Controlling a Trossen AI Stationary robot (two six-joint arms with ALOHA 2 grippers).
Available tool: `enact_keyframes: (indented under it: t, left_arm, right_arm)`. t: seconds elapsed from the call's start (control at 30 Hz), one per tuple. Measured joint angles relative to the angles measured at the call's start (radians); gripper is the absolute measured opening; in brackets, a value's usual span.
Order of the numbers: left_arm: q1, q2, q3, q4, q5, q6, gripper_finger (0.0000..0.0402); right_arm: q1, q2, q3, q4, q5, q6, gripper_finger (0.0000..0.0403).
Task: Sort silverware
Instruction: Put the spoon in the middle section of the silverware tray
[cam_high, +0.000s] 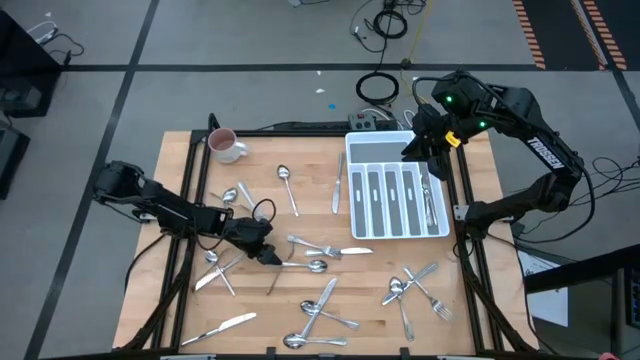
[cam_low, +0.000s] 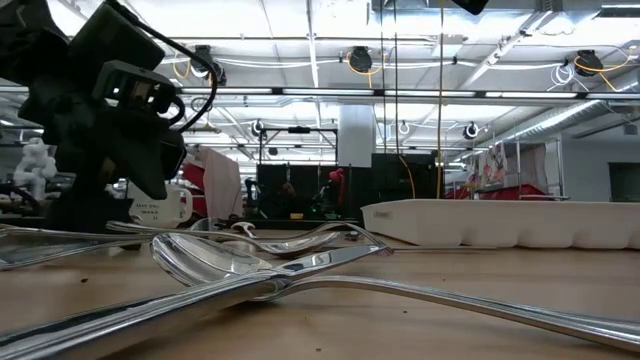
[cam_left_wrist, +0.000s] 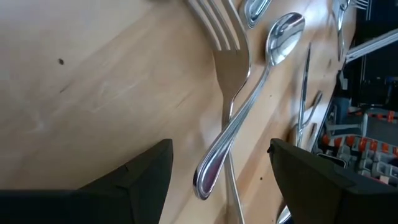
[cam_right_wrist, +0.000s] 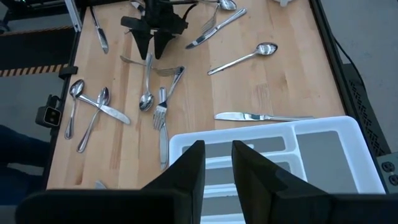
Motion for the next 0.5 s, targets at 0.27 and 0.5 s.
enact_keyframes:
  t: [0.27,0.5]
  left_arm:
    - [-0.002,0.007,0.000,0.005,0.034,0.017,0.0242]
    - [-0.001,0.008,0.000,0.001,0.047,0.029,0.0164]
  right_arm:
    - [0.000,0.000,0.000,0.000,0.000,0.000,0.0071]
    - [0.000,0.000,0.000,0.000,0.000,-0.001,0.0071]
